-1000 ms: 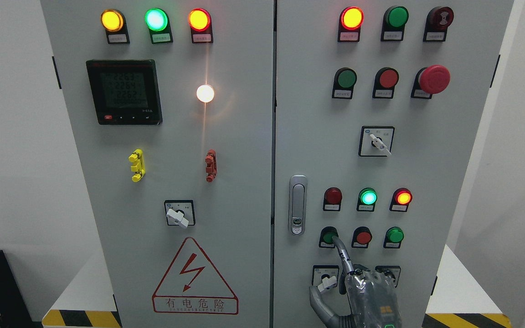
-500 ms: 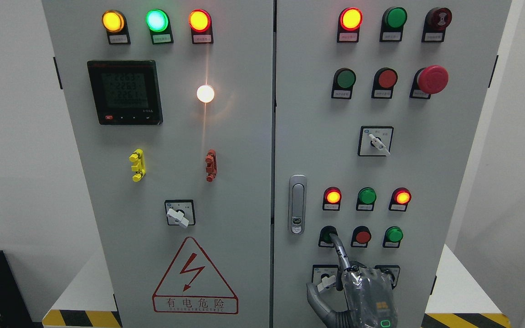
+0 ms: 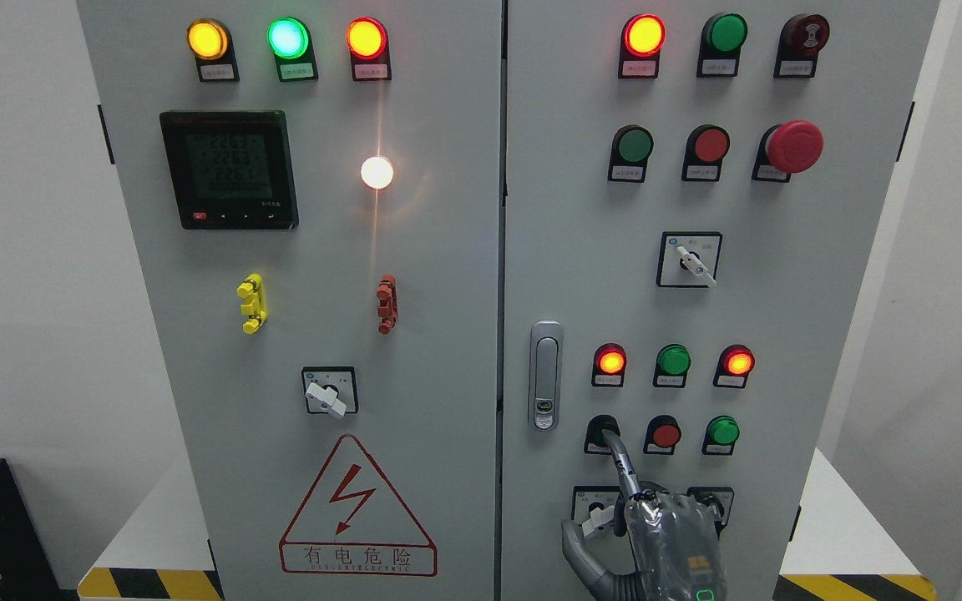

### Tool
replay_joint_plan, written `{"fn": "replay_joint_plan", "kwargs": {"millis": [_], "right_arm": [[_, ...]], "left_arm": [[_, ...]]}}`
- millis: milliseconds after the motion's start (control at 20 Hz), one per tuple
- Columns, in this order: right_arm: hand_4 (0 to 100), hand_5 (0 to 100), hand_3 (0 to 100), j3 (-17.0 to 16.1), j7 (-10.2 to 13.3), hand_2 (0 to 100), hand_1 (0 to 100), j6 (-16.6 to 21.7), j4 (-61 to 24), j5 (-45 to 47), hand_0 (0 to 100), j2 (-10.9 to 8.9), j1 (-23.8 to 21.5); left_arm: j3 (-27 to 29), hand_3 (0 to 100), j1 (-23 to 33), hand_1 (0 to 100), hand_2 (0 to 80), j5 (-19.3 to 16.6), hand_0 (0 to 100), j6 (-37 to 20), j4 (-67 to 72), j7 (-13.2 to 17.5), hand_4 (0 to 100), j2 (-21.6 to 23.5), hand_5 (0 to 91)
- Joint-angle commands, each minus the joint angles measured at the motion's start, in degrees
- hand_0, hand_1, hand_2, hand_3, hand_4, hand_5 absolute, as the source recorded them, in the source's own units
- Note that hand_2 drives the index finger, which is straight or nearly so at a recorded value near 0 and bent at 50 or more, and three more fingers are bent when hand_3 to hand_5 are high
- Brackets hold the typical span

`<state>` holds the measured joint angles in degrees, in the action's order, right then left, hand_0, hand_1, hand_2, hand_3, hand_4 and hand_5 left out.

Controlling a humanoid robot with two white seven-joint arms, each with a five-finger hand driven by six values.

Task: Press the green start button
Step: 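Pull the right hand back down away from the button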

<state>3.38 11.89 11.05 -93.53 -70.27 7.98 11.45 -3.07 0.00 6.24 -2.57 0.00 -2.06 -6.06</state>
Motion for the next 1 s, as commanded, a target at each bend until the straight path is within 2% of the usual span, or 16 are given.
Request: {"fn": "replay_joint_plan", "kwargs": {"millis": [0, 200, 350, 500, 600, 650, 700, 950], "right_arm": [[78, 87, 82, 0.0, 0.4, 0, 39, 2.3, -4.5, 3.6, 55, 0.1, -2.5], [75, 81, 79, 0.0, 0.4, 0, 39, 5.3, -6.5, 9.6, 56, 0.02, -3.8], [72, 77, 72, -0.1, 0.4, 0, 35, 6.8, -8.0, 14.3, 52, 0.02, -5.4], [64, 71, 62, -0.2, 0.3, 0, 30, 6.8, -10.6, 19.5, 40, 0.02, -7.8], [53, 60, 47, 0.0, -1.4, 0, 28, 6.8, -12.8, 24.6, 18, 0.02, -9.7], [50, 57, 44, 0.1, -2.8, 0, 28, 6.6, -13.8, 27.9, 10, 0.02, -10.6], [45, 51, 40, 0.4, -3.4, 0, 29, 6.4, -14.7, 32.0, 0, 0.1, -11.5], [35, 42, 30, 1.5, -5.8, 0, 22, 5.0, -18.7, 48.2, 0, 0.1, -15.7]], "left_arm": [[0.0, 0, -1.3, 56, 0.0, 0.0, 12, 0.0, -1.6, 0.0, 0, 0.0, 0.0], [0.0, 0, -1.3, 56, 0.0, 0.0, 12, 0.0, -1.6, 0.0, 0, 0.0, 0.0], [0.0, 0, -1.3, 56, 0.0, 0.0, 12, 0.0, -1.6, 0.0, 0, 0.0, 0.0], [0.0, 0, -1.3, 56, 0.0, 0.0, 12, 0.0, -1.6, 0.0, 0, 0.0, 0.0], [0.0, 0, -1.3, 56, 0.0, 0.0, 12, 0.0, -1.6, 0.0, 0, 0.0, 0.0], [0.0, 0, -1.3, 56, 0.0, 0.0, 12, 0.0, -1.6, 0.0, 0, 0.0, 0.0], [0.0, 0, -1.3, 56, 0.0, 0.0, 12, 0.0, -1.6, 0.0, 0, 0.0, 0.0], [0.0, 0, -1.3, 56, 0.0, 0.0, 12, 0.0, -1.6, 0.0, 0, 0.0, 0.0]]}}
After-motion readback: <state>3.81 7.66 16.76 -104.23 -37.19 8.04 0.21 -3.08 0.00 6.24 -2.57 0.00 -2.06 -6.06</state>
